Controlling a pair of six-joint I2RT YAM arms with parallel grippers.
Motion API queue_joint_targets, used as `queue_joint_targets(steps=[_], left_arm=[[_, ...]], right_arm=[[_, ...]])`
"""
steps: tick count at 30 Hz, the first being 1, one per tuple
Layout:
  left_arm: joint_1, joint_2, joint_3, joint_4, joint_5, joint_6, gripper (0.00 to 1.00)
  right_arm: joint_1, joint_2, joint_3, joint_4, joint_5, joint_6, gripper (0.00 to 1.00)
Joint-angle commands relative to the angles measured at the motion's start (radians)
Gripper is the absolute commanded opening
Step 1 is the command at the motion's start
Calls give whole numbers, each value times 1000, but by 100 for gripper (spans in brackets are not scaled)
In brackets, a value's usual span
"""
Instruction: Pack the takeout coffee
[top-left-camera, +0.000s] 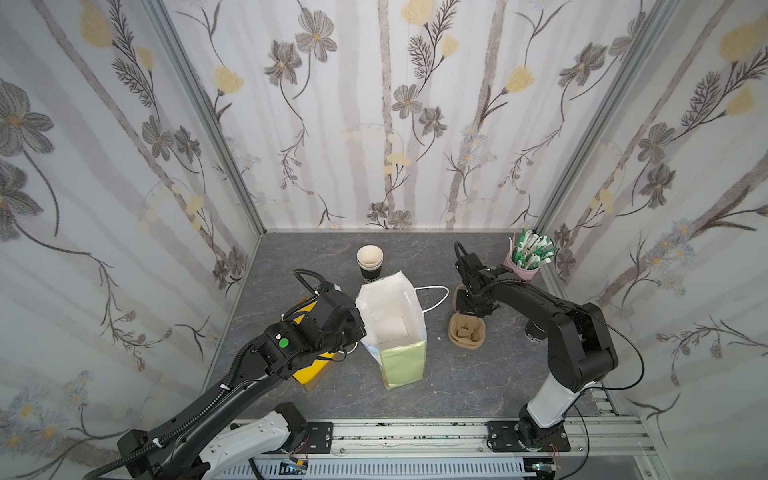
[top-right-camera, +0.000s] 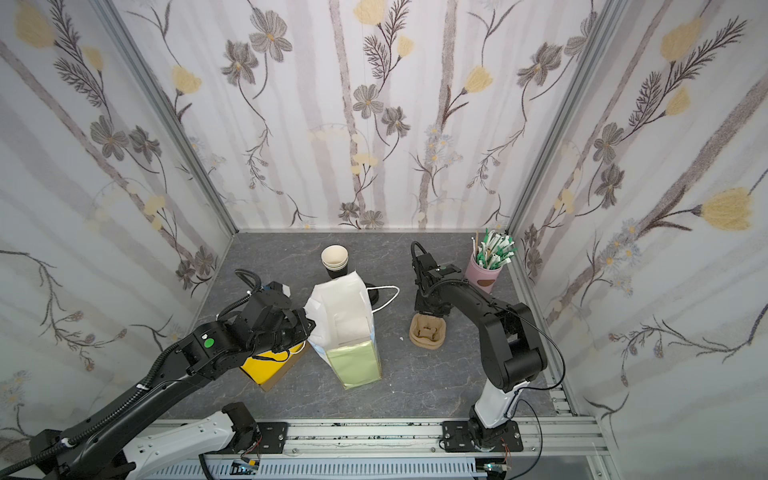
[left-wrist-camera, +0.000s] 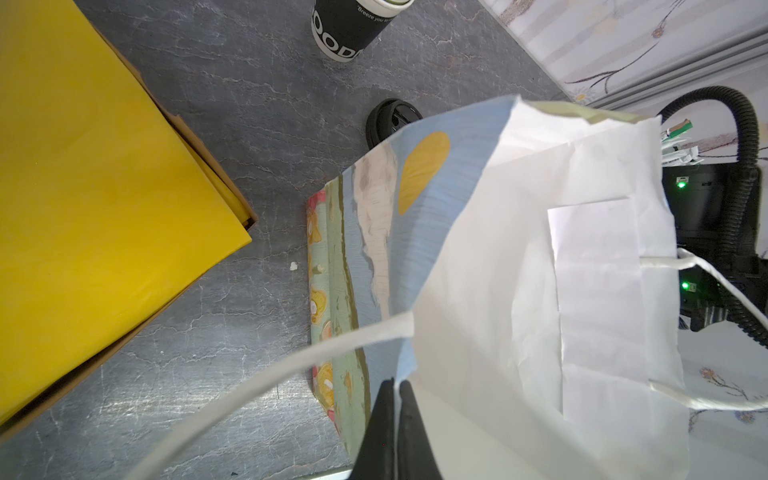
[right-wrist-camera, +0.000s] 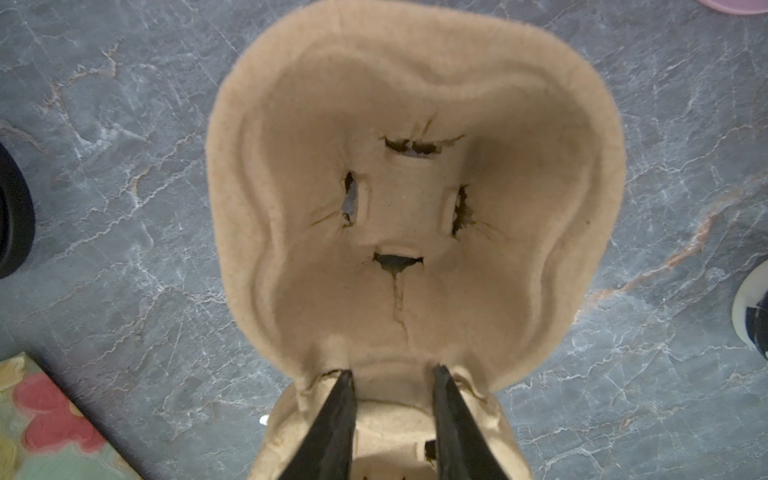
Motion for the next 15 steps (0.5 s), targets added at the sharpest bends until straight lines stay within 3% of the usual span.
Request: queue_joint_targets(steps=[1,15], left_arm=[[1,-2,-3,-1,-19,-10,0],[1,0,-1,1,-19,5,0]], right_arm=[[1,-14,3,8,19,15,30],[1,-78,25,-41,23,12,30]])
